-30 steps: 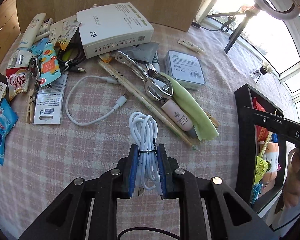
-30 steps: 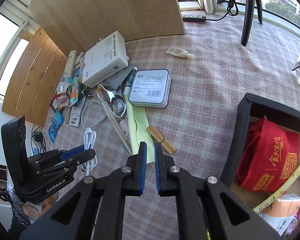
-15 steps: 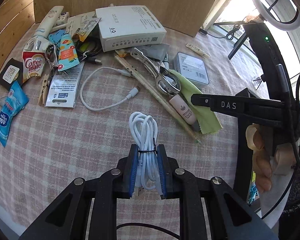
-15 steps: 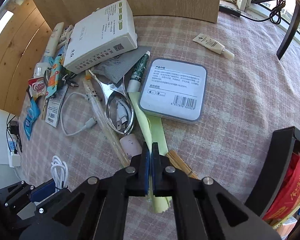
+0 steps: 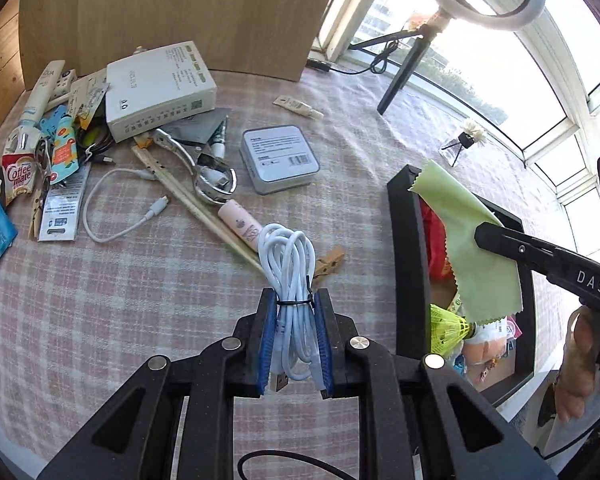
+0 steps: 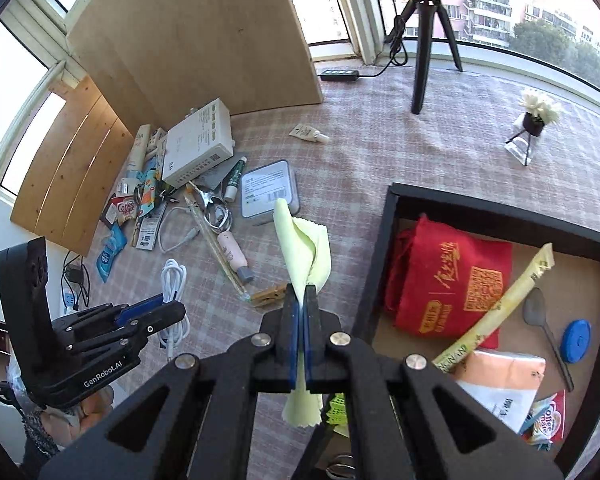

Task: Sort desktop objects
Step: 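Carry the cable and cloth into the tray and open both grippers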

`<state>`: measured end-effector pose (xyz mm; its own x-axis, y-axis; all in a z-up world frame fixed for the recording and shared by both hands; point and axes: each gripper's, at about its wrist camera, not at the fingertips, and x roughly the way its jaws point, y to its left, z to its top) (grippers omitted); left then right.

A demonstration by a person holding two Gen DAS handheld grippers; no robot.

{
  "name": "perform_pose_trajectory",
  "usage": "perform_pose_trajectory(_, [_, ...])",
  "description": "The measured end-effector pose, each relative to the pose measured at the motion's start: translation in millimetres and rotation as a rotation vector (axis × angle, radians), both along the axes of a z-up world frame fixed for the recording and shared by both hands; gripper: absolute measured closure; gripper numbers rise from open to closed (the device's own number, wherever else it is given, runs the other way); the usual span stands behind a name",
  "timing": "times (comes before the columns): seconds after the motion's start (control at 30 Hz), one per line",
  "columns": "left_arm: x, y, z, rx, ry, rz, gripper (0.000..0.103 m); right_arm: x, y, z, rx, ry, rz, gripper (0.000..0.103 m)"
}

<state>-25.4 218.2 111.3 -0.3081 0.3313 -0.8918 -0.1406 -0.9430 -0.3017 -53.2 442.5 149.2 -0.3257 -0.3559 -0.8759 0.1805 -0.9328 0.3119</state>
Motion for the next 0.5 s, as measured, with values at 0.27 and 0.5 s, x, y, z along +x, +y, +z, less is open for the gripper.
perform_pose_trajectory(0.27, [15.6, 101.7, 9.3, 0.027, 0.018, -0.169, 0.085, 50.3, 128.7, -0.5, 0.09, -0.004, -0.217, 0.101])
perform_pose_trajectory(0.5, [37.1, 174.9, 18.5, 0.037, 0.026, -0.297, 0.085, 85.1, 201.1, -2.0, 0.128, -0.008, -0.349, 0.101])
